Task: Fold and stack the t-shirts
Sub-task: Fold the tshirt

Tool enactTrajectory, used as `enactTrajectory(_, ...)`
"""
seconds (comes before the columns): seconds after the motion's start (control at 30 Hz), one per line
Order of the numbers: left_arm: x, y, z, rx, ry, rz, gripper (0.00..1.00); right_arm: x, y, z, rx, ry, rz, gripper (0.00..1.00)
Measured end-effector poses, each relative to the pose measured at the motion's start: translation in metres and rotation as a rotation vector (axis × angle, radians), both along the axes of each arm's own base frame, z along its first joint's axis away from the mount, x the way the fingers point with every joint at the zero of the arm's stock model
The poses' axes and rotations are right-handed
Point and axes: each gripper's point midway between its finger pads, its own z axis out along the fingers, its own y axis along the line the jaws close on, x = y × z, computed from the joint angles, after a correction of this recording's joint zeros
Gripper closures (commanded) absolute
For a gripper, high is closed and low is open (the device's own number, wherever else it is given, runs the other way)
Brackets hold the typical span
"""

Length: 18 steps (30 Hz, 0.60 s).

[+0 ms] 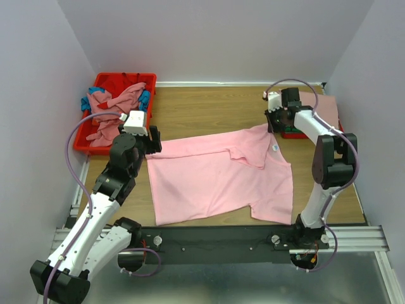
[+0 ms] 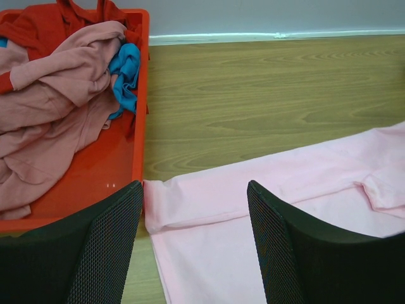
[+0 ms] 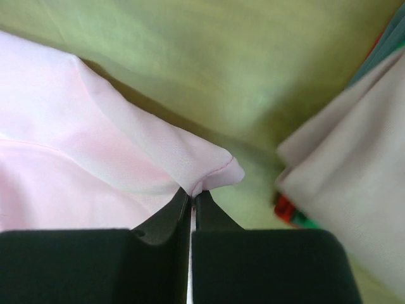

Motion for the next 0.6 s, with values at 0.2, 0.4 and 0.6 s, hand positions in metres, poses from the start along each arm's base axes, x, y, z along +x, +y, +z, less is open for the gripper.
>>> enactTrajectory(0.2,0.000,0.000,0.000,0.000,0.000,0.000,0.25,0.047,0.006,0.020,-0.037,-0.088,0.010,0.91)
enactTrajectory(0.4,0.000,0.000,0.000,0.000,0.000,0.000,0.25,0.097,0.004,0.015,-0.063,-0.130,-0.013,0.88)
enactTrajectory(0.6,0.000,0.000,0.000,0.000,0.001,0.000,0.22,0.134,0.007,0.007,-0.058,-0.159,-0.027,0.51)
